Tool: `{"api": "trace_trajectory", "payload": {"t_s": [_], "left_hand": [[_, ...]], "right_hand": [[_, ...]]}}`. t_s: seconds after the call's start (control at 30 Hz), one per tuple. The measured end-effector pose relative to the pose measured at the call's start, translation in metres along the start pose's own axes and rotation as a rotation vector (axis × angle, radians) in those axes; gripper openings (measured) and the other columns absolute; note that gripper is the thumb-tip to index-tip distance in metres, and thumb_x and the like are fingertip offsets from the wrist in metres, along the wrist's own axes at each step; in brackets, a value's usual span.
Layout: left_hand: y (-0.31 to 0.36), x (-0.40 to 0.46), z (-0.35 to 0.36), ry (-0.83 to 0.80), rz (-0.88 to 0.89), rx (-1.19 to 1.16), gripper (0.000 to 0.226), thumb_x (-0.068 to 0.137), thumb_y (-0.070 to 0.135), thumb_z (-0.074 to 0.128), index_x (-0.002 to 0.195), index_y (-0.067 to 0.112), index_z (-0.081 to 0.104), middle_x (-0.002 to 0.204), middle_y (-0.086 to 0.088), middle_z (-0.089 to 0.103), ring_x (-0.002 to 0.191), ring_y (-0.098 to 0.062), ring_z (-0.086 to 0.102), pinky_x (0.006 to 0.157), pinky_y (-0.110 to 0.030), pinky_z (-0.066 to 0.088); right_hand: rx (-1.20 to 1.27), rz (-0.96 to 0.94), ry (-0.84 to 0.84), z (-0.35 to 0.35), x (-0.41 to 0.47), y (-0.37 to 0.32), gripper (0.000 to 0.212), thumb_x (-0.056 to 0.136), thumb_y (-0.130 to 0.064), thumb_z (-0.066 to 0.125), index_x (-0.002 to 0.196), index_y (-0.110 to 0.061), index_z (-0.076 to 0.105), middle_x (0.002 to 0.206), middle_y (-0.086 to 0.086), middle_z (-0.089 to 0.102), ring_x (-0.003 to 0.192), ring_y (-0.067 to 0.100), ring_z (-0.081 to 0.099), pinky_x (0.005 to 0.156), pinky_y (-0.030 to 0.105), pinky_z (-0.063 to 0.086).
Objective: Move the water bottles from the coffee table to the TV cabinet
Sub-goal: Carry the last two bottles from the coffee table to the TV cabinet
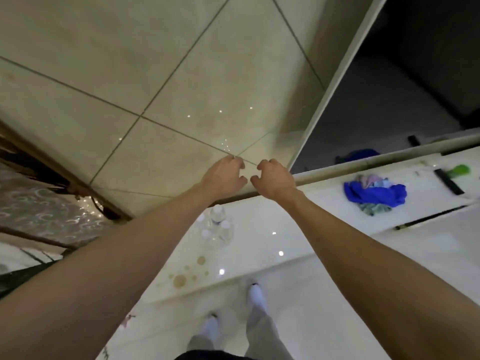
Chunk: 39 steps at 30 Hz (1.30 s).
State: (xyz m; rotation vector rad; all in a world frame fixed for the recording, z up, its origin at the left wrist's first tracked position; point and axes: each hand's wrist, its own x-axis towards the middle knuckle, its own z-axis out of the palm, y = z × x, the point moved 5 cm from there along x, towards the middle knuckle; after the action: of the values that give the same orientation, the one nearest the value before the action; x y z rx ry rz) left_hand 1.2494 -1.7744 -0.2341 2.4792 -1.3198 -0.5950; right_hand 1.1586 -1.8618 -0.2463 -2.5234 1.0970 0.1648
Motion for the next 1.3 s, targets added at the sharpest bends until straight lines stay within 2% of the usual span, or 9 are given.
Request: {"api": "trace_trajectory", "payload": {"t_s": [0.2,0.47,0.6,0.77,0.97,1.3], "left_hand": [[0.066,-0.032,0.016,-0.102,0.28,0.082,0.042,0.089,0.03,0.057,0.128,0.013,0.057,0.126,-0.009,0.057,0.113,-0.029,0.059,0.096,-0.038,0.049],[0.192,-0.111,0.077,-0.294,0.675,0.173,0.042,0.089,0.028,0.057,0.129,0.016,0.055,0.128,-0.006,0.055,0.115,-0.026,0.057,0.096,-0.04,0.049],[0.263,-0.181,0.117,-0.377,0.882,0.226,0.043,0.09,0.03,0.058,0.13,0.015,0.054,0.129,-0.006,0.054,0.115,-0.025,0.058,0.098,-0.04,0.049],[0.328,-0.313,0.165,-0.463,1.158,0.273,0.044,0.091,0.031,0.057,0.132,0.015,0.052,0.133,-0.006,0.053,0.116,-0.026,0.058,0.098,-0.039,0.049],[0.345,-0.509,0.22,-0.599,1.442,0.309,0.044,0.091,0.031,0.057,0.132,0.015,0.053,0.133,-0.006,0.053,0.116,-0.025,0.058,0.099,-0.038,0.048],[0.287,-0.82,0.28,-0.845,1.778,0.34,0.046,0.091,0.03,0.056,0.133,0.012,0.051,0.132,-0.009,0.053,0.117,-0.027,0.056,0.097,-0.036,0.046]], "right_hand": [[0.099,0.243,0.155,-0.021,-0.074,0.044,0.037,0.09,-0.034,0.054,0.122,-0.013,0.056,0.121,0.009,0.061,0.104,0.028,0.062,0.09,0.043,0.055],[0.213,0.681,0.275,-0.026,-0.234,0.135,0.046,0.091,-0.03,0.054,0.132,-0.009,0.051,0.132,0.013,0.053,0.12,0.031,0.054,0.096,0.04,0.046],[0.254,0.905,0.365,-0.018,-0.345,0.175,0.048,0.091,-0.03,0.053,0.134,-0.009,0.05,0.134,0.013,0.052,0.121,0.032,0.054,0.096,0.041,0.046],[0.291,1.188,0.501,0.009,-0.508,0.198,0.046,0.091,-0.031,0.052,0.132,-0.008,0.051,0.133,0.013,0.054,0.118,0.031,0.056,0.094,0.042,0.048],[0.319,1.492,0.605,0.073,-0.718,0.164,0.045,0.091,-0.031,0.052,0.13,-0.008,0.052,0.13,0.013,0.055,0.116,0.031,0.057,0.093,0.039,0.048],[0.394,1.905,0.683,0.199,-1.015,0.022,0.046,0.088,-0.03,0.052,0.127,-0.007,0.052,0.128,0.015,0.055,0.116,0.033,0.056,0.095,0.041,0.048]]}}
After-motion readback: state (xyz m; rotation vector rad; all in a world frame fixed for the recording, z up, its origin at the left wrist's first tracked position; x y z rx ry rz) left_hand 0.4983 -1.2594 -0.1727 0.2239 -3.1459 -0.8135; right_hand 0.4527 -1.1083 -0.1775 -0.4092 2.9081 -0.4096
